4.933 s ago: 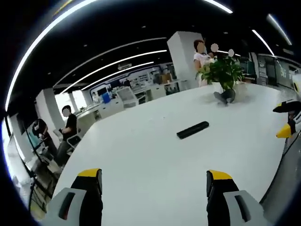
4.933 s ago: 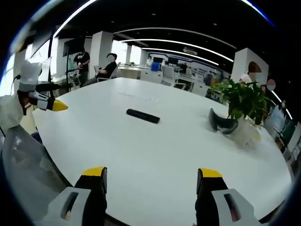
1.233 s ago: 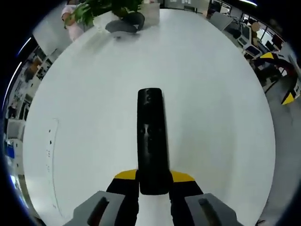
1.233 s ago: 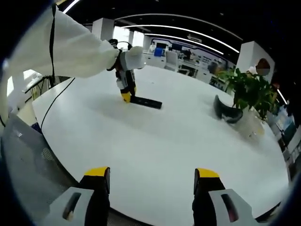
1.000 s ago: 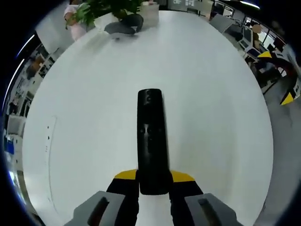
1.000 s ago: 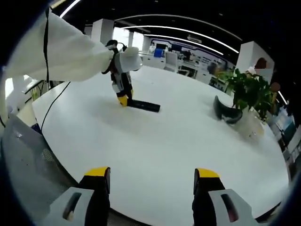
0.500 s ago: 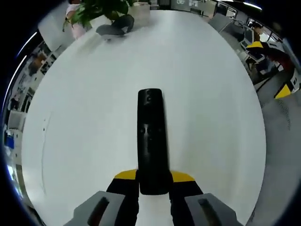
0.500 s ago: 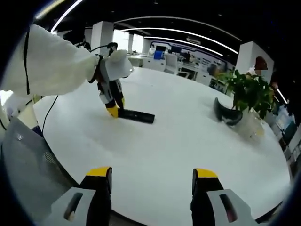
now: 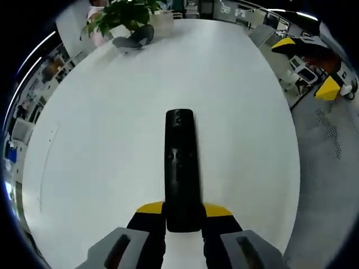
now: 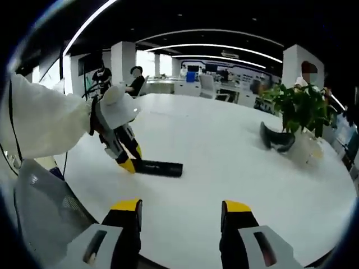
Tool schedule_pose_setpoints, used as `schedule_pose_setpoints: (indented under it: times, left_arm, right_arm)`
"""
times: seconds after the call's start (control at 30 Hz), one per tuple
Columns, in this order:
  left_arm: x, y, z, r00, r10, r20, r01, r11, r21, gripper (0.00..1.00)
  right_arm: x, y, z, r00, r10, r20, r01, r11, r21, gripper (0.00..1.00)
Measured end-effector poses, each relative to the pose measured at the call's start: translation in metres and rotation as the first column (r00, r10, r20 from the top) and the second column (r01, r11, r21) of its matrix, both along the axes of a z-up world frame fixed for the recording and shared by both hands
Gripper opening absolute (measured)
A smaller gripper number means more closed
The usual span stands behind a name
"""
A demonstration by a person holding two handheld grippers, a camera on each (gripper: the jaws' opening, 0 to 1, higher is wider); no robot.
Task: Press the specified remote control buttons in sequence, fully releasing each button before pressing the next.
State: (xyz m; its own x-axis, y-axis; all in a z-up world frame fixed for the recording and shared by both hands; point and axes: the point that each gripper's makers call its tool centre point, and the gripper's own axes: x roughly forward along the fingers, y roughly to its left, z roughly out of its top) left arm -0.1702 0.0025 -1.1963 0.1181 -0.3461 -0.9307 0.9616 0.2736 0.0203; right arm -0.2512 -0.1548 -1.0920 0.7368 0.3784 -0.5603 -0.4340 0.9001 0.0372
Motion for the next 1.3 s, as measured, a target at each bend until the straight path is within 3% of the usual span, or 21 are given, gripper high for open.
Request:
schedule_pose_setpoints:
  times: [0.13,0.33,0.73,0.9,0.97,1.07,1.3]
  left_arm:
    - [-0.012,0.0,0.0,1.0,0.006,-0.001,-0.006,1.0,-0.007,0.23]
    - [-0.031,-0.001,0.001,1.0,0.028,0.0,-0.028,0.999,-0.025,0.23]
    - [-0.072,-0.004,0.001,0.997,0.074,0.01,-0.072,0.992,-0.102,0.23]
    - [-0.09,-0.006,0.003,0.995,0.099,0.025,-0.093,0.982,-0.167,0.23]
    - [-0.096,-0.009,0.004,0.99,0.14,0.024,-0.132,0.968,-0.212,0.23]
    - [-0.11,-0.011,0.004,0.992,0.125,0.028,-0.115,0.966,-0.231,0.23]
    - [-0.123,-0.016,0.005,0.987,0.157,0.027,-0.142,0.943,-0.302,0.23]
  right_arm:
    - [0.005,-0.004,0.006,1.0,-0.031,0.006,0.031,0.999,0.041,0.53]
    - [0.012,0.003,0.024,0.999,-0.039,0.008,0.037,0.988,0.148,0.4]
    - [0.052,0.027,0.051,0.998,-0.021,0.056,0.008,0.973,0.232,0.19]
    - [0.058,0.036,0.039,1.0,0.0,0.01,-0.002,0.966,0.257,0.11]
    - [0.058,0.037,0.033,1.0,-0.003,-0.009,0.005,0.963,0.271,0.11]
    - [0.055,0.041,0.021,0.999,-0.002,-0.051,0.017,0.956,0.294,0.11]
    - [0.042,0.047,-0.007,0.99,0.041,-0.135,-0.007,0.97,0.245,0.04]
